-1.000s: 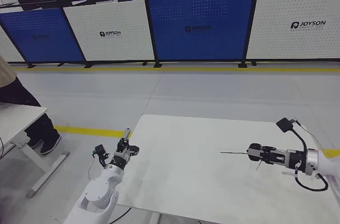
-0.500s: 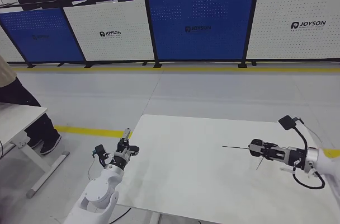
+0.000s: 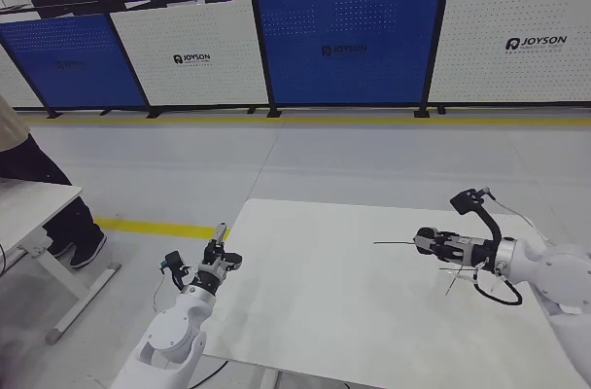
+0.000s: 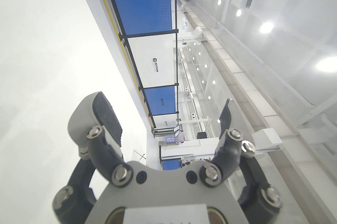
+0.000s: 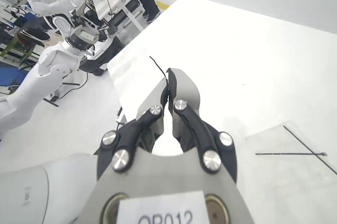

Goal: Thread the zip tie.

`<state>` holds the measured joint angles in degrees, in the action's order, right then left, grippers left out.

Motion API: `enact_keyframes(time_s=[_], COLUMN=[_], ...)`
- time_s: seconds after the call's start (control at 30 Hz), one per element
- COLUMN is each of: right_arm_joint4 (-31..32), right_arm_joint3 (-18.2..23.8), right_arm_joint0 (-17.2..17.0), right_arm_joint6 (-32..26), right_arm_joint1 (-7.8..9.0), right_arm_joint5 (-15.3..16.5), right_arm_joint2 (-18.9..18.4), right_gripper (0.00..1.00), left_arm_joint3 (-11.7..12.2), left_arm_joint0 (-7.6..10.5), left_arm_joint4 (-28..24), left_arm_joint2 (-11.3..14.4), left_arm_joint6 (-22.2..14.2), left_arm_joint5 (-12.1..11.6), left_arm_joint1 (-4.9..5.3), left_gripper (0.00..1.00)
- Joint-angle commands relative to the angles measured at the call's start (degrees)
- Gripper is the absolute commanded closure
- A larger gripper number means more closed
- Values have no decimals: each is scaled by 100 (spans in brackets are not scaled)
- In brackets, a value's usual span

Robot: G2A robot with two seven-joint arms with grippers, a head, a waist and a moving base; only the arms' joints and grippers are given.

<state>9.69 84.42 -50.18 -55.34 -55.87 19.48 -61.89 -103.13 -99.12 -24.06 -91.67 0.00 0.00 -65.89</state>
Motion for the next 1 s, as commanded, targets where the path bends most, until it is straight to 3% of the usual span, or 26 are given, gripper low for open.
enact_keyframes(time_s=[0.0, 0.53, 0.7, 0.83, 0.97], right_arm_joint4=[3, 4, 418, 884, 1448], right_arm_joint3=[11, 23, 139, 235, 186], right_arm_joint0=[-8, -57, -6, 158, 347], right_arm_joint6=[8, 99, 292, 533, 774], right_arm_joint1=[2, -1, 18, 26, 41], right_arm_joint5=[0, 0, 0, 0, 0], right_arm_joint2=[-10, -7, 31, 265, 746], right_gripper=[100, 100, 100, 100, 100], left_arm_joint3=[0, 0, 0, 0, 0], left_arm_joint0=[0, 0, 0, 0, 0], left_arm_joint4=[0, 0, 0, 0, 0], left_arm_joint2=[0, 0, 0, 0, 0], left_arm_joint6=[0, 0, 0, 0, 0], left_arm_joint5=[0, 0, 0, 0, 0], left_arm_joint1=[0, 0, 0, 0, 0], left_gripper=[0, 0, 0, 0, 0])
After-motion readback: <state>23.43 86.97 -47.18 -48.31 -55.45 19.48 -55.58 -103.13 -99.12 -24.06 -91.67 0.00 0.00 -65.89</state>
